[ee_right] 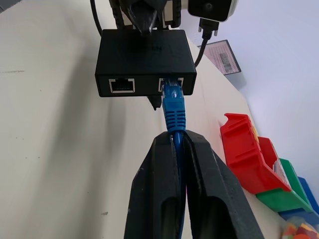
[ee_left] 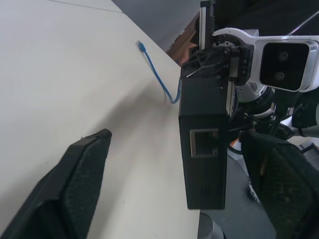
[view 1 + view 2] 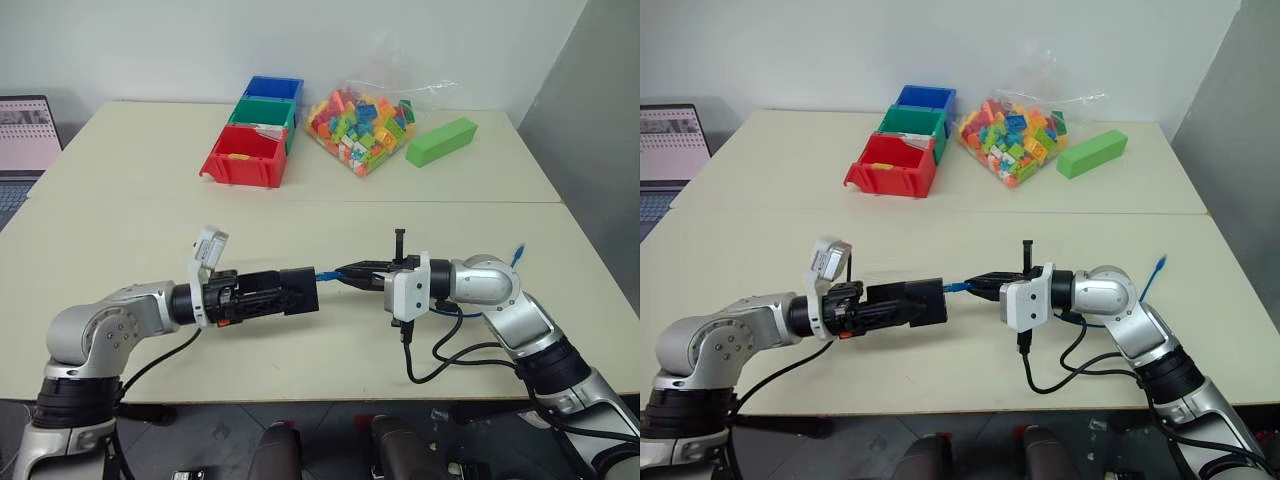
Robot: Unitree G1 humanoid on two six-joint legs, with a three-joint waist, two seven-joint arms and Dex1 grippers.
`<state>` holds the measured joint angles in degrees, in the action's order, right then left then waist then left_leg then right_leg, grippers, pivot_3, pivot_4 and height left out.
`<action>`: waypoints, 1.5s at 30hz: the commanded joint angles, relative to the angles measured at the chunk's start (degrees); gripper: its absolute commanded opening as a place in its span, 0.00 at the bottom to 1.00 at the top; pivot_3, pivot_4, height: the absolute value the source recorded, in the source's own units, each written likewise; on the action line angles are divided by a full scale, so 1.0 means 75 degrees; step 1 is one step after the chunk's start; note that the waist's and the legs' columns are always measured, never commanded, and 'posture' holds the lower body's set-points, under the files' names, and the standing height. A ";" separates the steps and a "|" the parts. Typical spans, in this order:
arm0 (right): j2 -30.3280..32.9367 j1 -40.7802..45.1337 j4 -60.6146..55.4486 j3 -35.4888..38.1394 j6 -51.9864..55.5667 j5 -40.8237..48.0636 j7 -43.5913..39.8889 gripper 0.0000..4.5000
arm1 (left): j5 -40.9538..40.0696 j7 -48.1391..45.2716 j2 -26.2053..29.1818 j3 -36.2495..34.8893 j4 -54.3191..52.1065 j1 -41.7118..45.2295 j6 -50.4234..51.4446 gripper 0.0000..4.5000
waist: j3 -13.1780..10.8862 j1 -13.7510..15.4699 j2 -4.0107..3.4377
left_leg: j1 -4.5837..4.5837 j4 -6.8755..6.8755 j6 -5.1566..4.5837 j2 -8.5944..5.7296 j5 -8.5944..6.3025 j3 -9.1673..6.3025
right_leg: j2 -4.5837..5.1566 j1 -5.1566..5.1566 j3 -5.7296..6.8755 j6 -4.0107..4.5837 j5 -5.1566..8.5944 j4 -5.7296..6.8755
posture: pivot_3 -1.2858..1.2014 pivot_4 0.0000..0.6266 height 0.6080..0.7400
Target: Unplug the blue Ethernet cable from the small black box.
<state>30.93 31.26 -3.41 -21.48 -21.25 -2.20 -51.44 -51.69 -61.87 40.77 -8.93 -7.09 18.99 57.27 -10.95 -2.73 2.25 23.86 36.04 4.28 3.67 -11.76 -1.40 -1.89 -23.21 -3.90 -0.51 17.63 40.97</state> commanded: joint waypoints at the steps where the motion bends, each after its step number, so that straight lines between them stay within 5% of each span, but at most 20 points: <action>1: -0.0034 0.0072 -0.0446 0.0127 -0.0079 0.0031 -0.0025 0.00 | -0.0193 -0.0072 -0.0094 0.0016 -0.0148 0.0119 -0.0007 0.73 | 0.0000 -0.0002 0.0000 | 0.0000 0.0000 0.0000 0.0000 0.0000 0.0000 | 0.0000 0.0000 0.0000 0.0000 0.0000 0.0000 | 0.52 0.24 1.00; 14: -0.0059 0.0093 -0.0541 0.0060 -0.0071 -0.0066 -0.0094 0.00 | 0.0010 -0.0201 -0.0176 0.0257 -0.0115 0.0026 -0.0161 0.18 | 0.0000 0.0001 0.0000 | 0.0000 0.0001 0.0000 -0.0001 0.0000 0.0000 | 0.0000 0.0000 -0.0001 0.0001 0.0000 0.0000 | 0.52 0.24 1.00; 16: -0.0004 0.0067 -0.0590 0.0000 -0.0101 -0.0111 -0.0178 0.00 | 0.0062 -0.0235 -0.0157 0.0275 -0.0106 -0.0007 -0.0201 0.18 | 0.0000 0.0000 0.0000 | 0.0000 0.0001 0.0000 0.0000 0.0000 -0.0001 | 0.0000 0.0000 -0.0001 0.0001 0.0000 0.0000 | 0.52 0.24 1.00; 21: 0.0284 -0.0109 -0.1155 0.0016 0.0585 0.0263 -0.0679 0.28 | 0.0249 -0.0512 0.0006 0.0389 -0.0074 -0.0028 -0.0353 0.18 | 0.0000 0.0007 0.0000 | 0.0001 0.0001 0.0000 -0.0001 0.0000 -0.0001 | 0.0000 0.0001 -0.0001 0.0001 0.0000 0.0000 | 0.52 0.24 1.00; 26: 0.0756 -0.0290 -0.2561 0.0293 0.3331 0.1795 -0.1272 0.54 | 0.0737 -0.1102 0.0298 0.0663 0.0080 0.0051 -0.1010 0.18 | 0.0000 0.0013 0.0000 | 0.0000 0.0001 0.0000 0.0000 0.0000 -0.0004 | 0.0000 0.0001 -0.0001 0.0001 0.0000 0.0000 | 0.52 0.24 1.00; 34: -0.0172 0.0203 -0.2700 0.1032 0.7941 0.4613 -0.0156 0.56 | 0.1475 -0.2102 0.0535 0.1049 -0.0012 0.0059 -0.2332 0.18 | 0.0000 0.0007 0.0000 | 0.0000 0.0001 0.0000 0.0001 0.0000 -0.0005 | 0.0000 0.0001 -0.0006 0.0000 0.0001 0.0002 | 0.52 0.24 1.00; 45: -0.0862 0.0227 -0.1972 0.0993 0.9239 0.5285 -0.0103 0.56 | 0.1526 -0.2163 0.0581 0.0860 -0.0109 -0.0079 -0.2661 0.18 | -0.0001 -0.0016 -0.0002 | 0.0006 -0.0001 -0.0002 0.0000 -0.0001 -0.0002 | -0.0001 -0.0003 -0.0001 -0.0025 0.0016 -0.0003 | 0.52 0.24 1.00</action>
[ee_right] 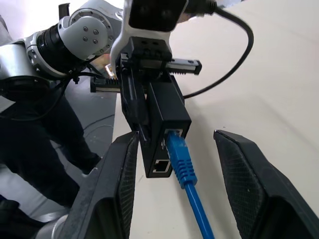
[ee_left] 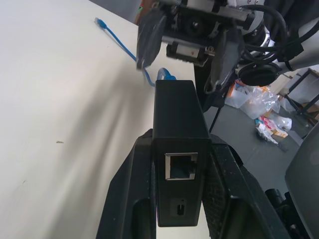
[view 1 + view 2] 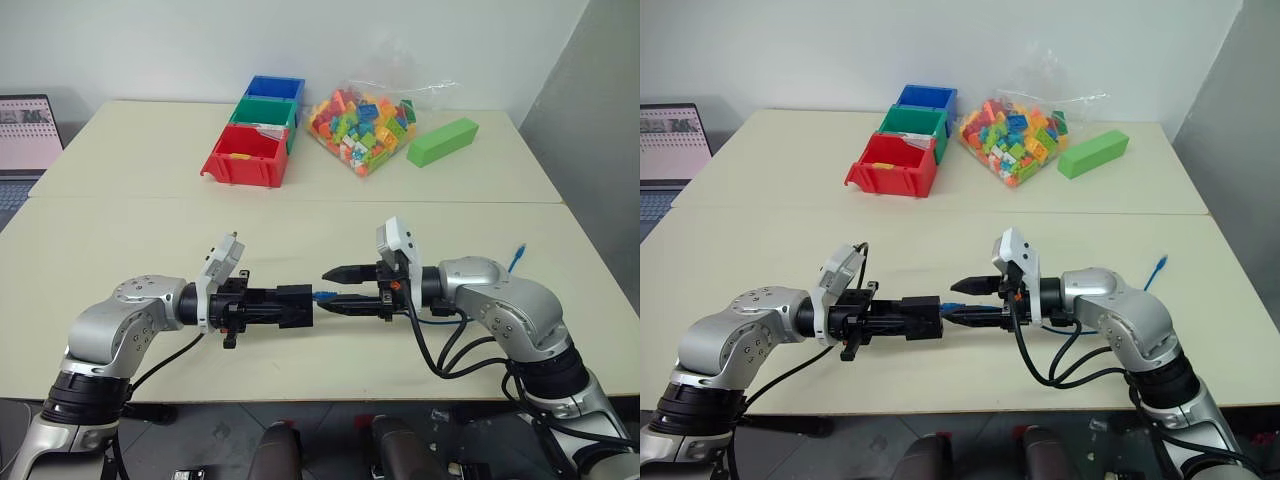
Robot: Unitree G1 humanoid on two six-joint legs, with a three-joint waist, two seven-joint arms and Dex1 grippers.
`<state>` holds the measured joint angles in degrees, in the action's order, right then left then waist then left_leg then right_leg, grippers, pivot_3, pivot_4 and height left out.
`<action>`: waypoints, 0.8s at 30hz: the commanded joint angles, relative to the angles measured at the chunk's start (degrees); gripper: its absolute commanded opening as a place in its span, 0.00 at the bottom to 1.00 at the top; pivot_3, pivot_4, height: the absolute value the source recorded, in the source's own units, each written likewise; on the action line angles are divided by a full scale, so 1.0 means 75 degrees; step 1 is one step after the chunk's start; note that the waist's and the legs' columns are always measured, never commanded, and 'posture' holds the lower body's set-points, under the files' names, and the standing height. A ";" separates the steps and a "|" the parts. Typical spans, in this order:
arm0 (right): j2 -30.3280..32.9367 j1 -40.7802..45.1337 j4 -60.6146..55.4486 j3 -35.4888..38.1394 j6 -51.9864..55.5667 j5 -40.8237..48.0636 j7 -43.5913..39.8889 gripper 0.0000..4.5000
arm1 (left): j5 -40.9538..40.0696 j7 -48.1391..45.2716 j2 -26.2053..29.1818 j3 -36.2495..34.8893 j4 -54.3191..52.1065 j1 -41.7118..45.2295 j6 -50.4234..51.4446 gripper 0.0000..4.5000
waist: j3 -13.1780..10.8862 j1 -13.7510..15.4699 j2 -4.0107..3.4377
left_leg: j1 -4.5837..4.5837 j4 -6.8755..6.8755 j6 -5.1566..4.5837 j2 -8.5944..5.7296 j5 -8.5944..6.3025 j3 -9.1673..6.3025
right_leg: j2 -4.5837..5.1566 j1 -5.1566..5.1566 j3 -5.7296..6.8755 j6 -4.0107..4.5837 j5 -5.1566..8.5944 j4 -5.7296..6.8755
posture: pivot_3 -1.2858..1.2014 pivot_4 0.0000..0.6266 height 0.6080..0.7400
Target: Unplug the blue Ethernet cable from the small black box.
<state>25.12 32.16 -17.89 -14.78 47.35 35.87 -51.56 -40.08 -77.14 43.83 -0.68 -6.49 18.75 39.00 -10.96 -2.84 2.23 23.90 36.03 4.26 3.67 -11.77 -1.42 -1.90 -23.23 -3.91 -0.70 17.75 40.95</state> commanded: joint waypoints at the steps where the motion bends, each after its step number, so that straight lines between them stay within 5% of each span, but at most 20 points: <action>1: -0.0158 0.0129 0.0059 0.0085 0.0101 0.0195 -0.0059 0.56 | -0.0004 -0.0158 0.0198 -0.0252 -0.0178 -0.0094 -0.0276 0.18 | 0.0000 -0.0005 0.0000 | 0.0000 0.0000 0.0000 0.0000 0.0000 -0.0001 | 0.0000 0.0000 0.0001 -0.0003 0.0002 0.0000 | 0.52 0.24 1.00; 24: -0.0275 0.0338 0.0508 -0.0251 0.0013 -0.0138 -0.0520 0.56 | 0.0049 -0.0035 0.0262 -0.0290 -0.0278 -0.0448 -0.0653 0.18 | 0.0000 -0.0034 0.0000 | -0.0001 -0.0002 0.0000 0.0002 0.0000 0.0000 | -0.0003 -0.0001 0.0002 -0.0004 0.0002 0.0000 | 0.52 0.24 1.00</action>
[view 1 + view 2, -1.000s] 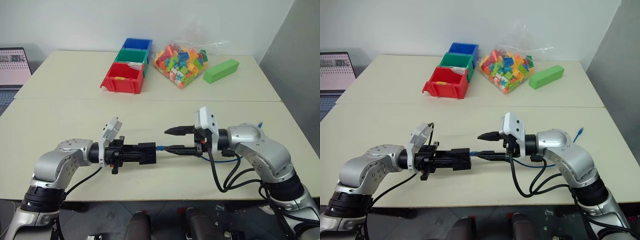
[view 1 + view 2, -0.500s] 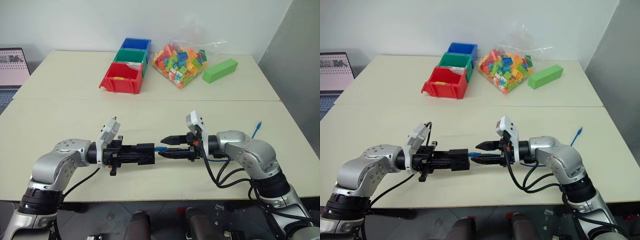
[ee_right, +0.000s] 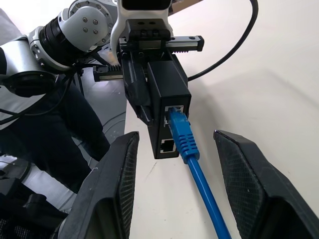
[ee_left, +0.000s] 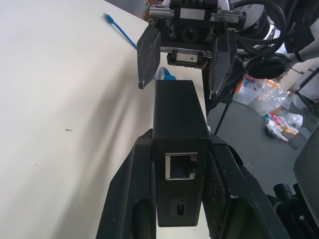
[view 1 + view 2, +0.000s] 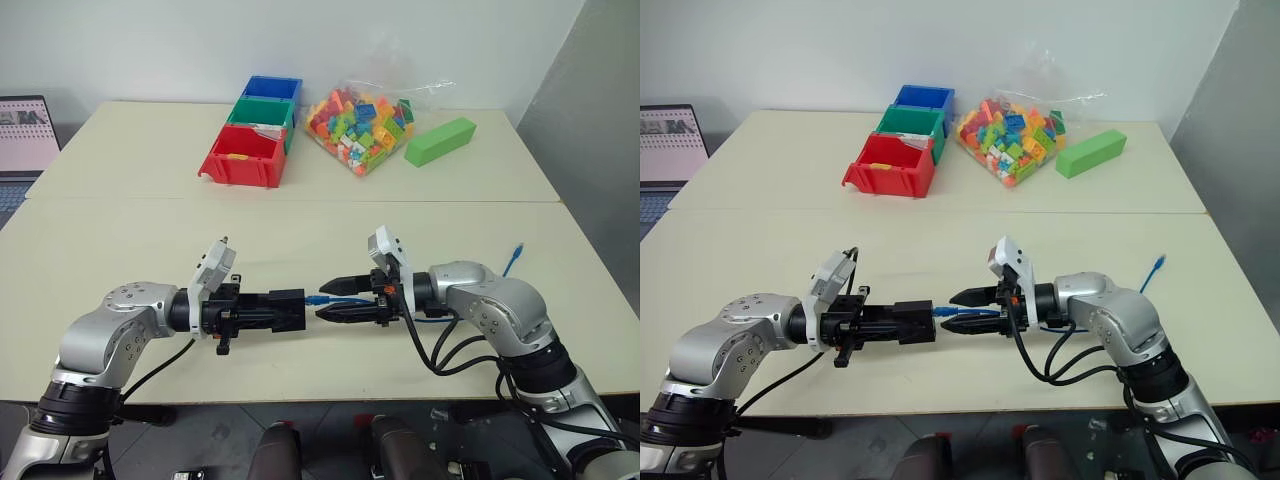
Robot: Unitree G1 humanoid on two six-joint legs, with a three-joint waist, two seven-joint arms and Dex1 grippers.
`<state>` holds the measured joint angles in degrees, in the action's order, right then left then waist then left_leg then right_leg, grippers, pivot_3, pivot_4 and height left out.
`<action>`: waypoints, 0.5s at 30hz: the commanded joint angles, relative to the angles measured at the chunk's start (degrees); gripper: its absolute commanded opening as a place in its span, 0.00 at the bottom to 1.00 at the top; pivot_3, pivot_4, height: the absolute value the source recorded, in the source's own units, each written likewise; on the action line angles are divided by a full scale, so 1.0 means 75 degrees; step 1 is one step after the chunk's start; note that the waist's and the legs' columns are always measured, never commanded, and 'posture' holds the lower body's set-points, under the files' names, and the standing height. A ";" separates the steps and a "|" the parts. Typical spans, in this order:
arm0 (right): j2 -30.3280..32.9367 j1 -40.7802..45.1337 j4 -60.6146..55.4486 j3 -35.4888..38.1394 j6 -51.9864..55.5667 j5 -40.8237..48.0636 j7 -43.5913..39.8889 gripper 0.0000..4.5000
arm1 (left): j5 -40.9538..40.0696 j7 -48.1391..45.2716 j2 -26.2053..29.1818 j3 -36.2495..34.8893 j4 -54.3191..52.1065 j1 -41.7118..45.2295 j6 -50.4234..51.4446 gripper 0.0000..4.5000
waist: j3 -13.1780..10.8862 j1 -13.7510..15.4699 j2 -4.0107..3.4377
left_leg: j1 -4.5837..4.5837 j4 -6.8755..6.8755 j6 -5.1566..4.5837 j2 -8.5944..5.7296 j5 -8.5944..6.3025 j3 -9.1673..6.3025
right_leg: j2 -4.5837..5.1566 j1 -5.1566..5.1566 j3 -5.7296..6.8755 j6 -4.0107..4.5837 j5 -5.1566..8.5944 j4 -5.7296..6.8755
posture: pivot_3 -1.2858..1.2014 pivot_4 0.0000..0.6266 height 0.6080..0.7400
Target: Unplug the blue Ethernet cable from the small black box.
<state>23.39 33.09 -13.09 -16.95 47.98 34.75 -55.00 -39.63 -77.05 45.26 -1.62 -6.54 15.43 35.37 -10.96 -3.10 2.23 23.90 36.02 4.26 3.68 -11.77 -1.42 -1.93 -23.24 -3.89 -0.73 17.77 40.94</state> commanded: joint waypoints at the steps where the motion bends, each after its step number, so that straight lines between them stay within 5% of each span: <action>1: -0.0056 0.0227 -0.0113 0.0021 -0.0070 -0.0007 -0.0057 0.56 | -0.0003 -0.0050 0.0071 -0.0157 -0.0268 -0.0004 -0.0180 0.18 | 0.0000 0.0000 0.0000 | 0.0000 0.0000 0.0000 0.0000 0.0000 0.0000 | 0.0000 0.0000 0.0000 0.0000 0.0000 0.0000 | 0.52 0.24 1.00; 15: -0.0319 0.0384 0.0233 -0.0153 -0.0102 -0.0270 -0.0044 0.56 | 0.0037 0.0001 0.0044 -0.0137 -0.0291 0.0005 -0.0214 0.18 | -0.0001 -0.0004 -0.0001 | 0.0000 -0.0001 0.0000 0.0000 0.0000 0.0000 | 0.0000 -0.0001 0.0000 0.0000 0.0000 0.0000 | 0.52 0.24 1.00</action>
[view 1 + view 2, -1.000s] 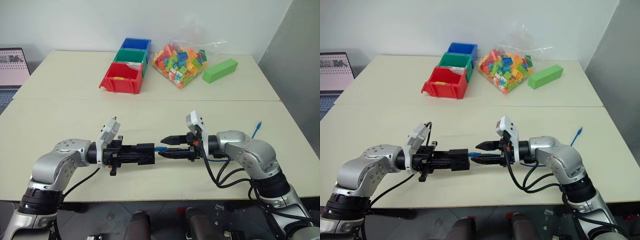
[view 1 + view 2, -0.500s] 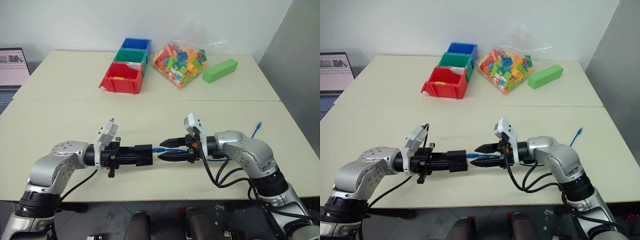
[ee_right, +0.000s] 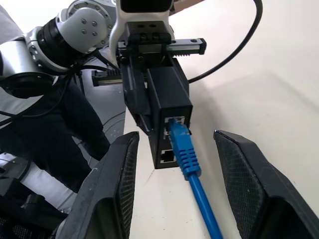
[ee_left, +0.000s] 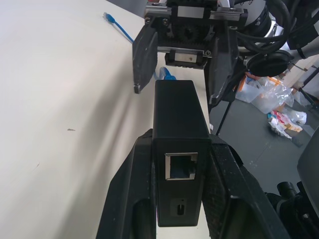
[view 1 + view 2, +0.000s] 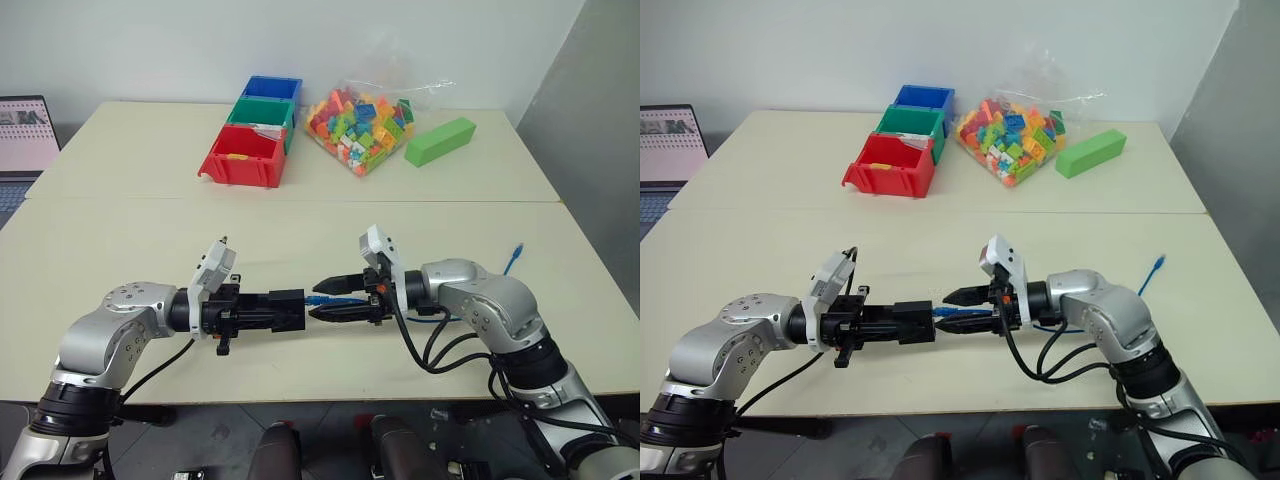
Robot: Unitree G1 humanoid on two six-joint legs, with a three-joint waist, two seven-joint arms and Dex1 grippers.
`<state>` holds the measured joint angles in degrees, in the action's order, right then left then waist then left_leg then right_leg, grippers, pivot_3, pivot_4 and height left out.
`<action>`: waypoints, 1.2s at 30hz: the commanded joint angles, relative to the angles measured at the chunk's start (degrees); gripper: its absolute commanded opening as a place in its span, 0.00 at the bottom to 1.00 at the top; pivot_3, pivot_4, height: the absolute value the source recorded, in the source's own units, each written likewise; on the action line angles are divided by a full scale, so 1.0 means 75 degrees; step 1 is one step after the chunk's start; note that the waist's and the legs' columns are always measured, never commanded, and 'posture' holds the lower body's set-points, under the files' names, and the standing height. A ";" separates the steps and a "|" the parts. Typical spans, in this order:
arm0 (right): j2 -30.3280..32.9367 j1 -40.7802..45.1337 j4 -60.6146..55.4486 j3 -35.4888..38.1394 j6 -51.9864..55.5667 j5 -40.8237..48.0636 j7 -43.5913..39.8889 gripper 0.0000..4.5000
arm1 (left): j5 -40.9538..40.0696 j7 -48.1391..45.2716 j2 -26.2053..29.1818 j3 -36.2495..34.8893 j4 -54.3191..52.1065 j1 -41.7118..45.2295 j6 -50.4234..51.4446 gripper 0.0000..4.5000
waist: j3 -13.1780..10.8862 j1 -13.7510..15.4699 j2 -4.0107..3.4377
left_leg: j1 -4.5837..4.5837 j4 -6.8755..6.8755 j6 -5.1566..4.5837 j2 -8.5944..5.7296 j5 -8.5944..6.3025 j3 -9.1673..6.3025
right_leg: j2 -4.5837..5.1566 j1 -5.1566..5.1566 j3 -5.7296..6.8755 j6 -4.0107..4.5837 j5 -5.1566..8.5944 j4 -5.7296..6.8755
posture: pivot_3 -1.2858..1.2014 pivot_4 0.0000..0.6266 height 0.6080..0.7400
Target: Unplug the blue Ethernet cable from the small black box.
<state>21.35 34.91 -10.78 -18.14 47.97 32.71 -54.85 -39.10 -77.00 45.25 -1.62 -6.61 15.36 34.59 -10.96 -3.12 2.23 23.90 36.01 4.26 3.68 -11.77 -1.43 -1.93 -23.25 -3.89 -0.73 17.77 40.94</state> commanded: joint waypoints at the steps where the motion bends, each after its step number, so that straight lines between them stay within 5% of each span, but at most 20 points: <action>1: -0.0046 0.0137 -0.0079 0.0003 -0.0100 -0.0008 -0.0077 0.56 | -0.0037 0.0001 0.0046 -0.0140 -0.0297 0.0007 -0.0107 0.18 | 0.0000 -0.0001 -0.0001 | 0.0001 0.0000 0.0000 0.0000 0.0000 0.0001 | 0.0000 0.0000 0.0000 0.0000 0.0000 0.0000 | 0.52 0.24 1.00; 6: -0.0060 0.0151 -0.0017 -0.0005 -0.0111 -0.0022 -0.0115 0.46 | -0.0028 0.0021 0.0046 -0.0140 -0.0313 0.0002 -0.0114 0.18 | 0.0000 -0.0001 -0.0001 | 0.0000 0.0000 0.0000 0.0000 0.0000 0.0000 | 0.0000 -0.0001 0.0000 0.0000 0.0000 -0.0001 | 0.52 0.24 1.00; 15: -0.0028 0.0176 0.0027 0.0000 -0.0039 0.0043 -0.0276 0.00 | 0.0016 0.0031 0.0020 -0.0090 -0.0366 0.0021 -0.0173 0.18 | 0.0000 -0.0001 -0.0001 | 0.0000 -0.0001 0.0000 0.0000 0.0000 0.0001 | 0.0000 -0.0001 0.0001 0.0000 0.0000 -0.0001 | 0.52 0.24 1.00; 36: 0.0352 0.0190 0.0161 0.0167 0.0465 0.0172 -0.0767 0.00 | 0.0120 0.0194 0.0109 -0.0183 -0.0710 -0.0031 -0.0038 0.18 | -0.0001 -0.0006 -0.0001 | 0.0001 -0.0002 0.0000 0.0000 0.0000 0.0002 | 0.0000 -0.0001 0.0001 0.0000 0.0000 -0.0004 | 0.52 0.24 1.00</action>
<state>22.67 36.58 -8.71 -18.08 50.62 32.98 -59.84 -37.54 -75.82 45.26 -1.54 -10.04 14.81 34.66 -10.97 -3.16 2.22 23.91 36.00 4.26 3.68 -11.77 -1.42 -1.93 -23.26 -3.88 -0.73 17.77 40.92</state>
